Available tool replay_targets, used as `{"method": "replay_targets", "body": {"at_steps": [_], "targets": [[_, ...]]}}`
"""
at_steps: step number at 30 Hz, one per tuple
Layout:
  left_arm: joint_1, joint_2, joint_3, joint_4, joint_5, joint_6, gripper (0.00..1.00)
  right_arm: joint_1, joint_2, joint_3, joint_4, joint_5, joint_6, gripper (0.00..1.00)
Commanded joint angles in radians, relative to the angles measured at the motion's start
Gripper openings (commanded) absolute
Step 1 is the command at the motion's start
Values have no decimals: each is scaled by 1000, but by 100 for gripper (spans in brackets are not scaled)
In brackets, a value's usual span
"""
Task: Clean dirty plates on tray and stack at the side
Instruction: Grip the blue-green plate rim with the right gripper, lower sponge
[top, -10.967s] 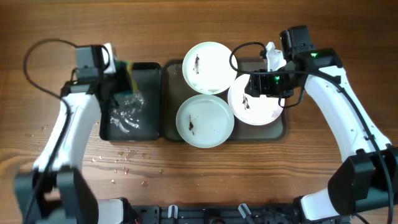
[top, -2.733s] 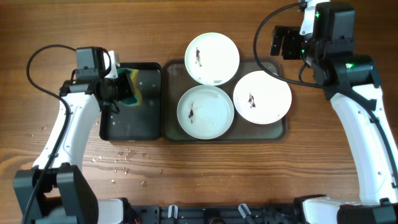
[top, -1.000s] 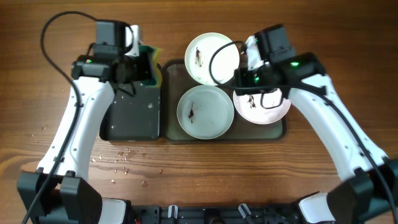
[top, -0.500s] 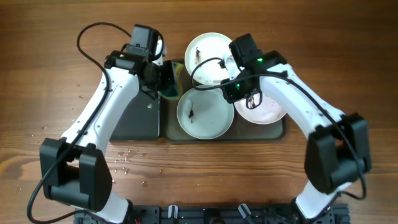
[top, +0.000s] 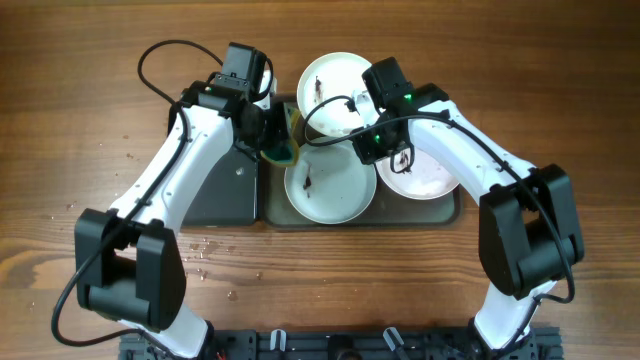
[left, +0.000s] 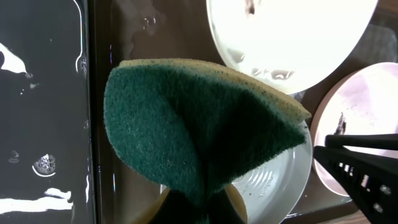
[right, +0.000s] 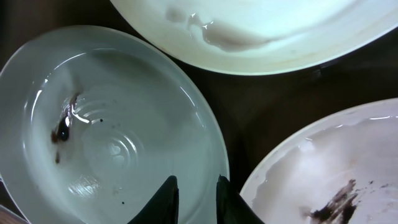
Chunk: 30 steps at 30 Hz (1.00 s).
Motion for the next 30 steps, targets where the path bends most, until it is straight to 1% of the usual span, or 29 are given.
{"method": "replay_targets", "body": {"at_steps": [1,10,24,27,28,29,30], "targets": [[-3,18,9,-3,8,-17,4,3,13,-9,18,7,-31,22],[-33,25,8,-7,8,-17,4,2,20,-11,44,37,-40,23],[-47,26,7,-8,8,-17,4,2,45,-94,107,28,-36,22],[-47,27,6,-8,8,-17,4,2,45,-96,115,26,-35,15],[-47,27,6,-8,8,-17,4,2,45,-96,122,11,-35,12],[-47,27,6,-8,8,-17,4,2,45,-96,128,-8,-34,7],[-47,28,6,-10,7,-17,4,2,45,-96,134,-35,-26,4]]}}
